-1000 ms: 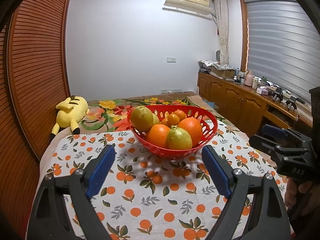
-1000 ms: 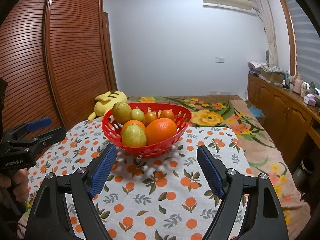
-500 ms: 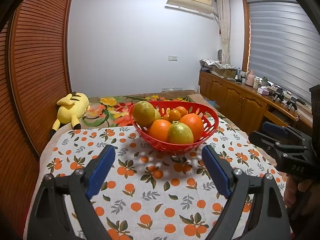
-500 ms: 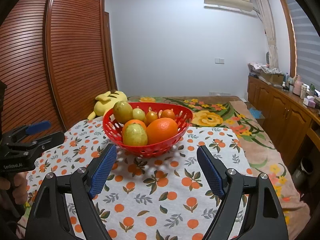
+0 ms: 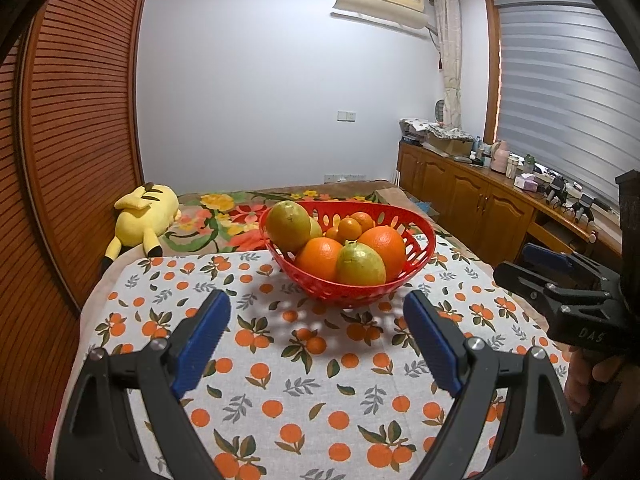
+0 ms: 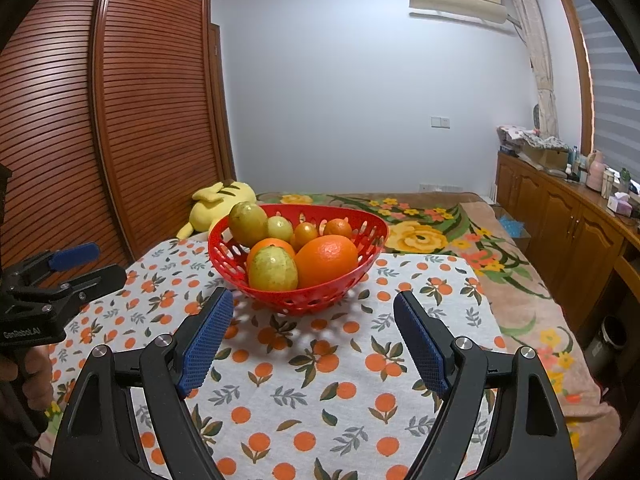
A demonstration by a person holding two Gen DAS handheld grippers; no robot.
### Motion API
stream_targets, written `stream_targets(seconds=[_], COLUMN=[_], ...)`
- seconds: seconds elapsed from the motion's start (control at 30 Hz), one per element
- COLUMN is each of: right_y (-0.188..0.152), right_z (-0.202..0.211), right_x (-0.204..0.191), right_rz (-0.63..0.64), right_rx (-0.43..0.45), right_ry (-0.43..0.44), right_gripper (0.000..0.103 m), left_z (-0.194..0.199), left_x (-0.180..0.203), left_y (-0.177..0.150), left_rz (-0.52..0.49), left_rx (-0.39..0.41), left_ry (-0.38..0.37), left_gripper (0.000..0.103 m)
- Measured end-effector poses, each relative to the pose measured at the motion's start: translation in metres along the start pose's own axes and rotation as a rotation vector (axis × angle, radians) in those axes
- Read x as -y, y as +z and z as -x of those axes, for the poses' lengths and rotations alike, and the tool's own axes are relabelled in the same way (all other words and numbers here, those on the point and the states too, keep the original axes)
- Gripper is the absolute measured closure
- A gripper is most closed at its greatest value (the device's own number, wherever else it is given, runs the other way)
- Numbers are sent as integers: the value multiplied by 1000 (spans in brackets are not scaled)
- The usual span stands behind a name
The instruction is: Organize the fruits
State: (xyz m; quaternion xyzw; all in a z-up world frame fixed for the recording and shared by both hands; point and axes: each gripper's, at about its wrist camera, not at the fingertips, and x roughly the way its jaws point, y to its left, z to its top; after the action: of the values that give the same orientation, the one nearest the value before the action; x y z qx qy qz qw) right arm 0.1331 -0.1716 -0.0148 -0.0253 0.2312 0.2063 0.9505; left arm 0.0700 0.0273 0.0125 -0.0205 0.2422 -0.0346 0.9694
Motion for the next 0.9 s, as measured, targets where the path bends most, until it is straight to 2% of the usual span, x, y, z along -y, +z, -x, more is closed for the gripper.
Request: stream_targets(seconds=[0.9], right_y=[-1], right_z=[0], right_x=[-1], right_rz=[1], right_rx=[2], right_ry=[-1], right_gripper=[19], left_z=[8], left_x=[4], left_y=[7], left_rz=[-3], left_rx=[15], left_ry=[-12], left_gripper=[14])
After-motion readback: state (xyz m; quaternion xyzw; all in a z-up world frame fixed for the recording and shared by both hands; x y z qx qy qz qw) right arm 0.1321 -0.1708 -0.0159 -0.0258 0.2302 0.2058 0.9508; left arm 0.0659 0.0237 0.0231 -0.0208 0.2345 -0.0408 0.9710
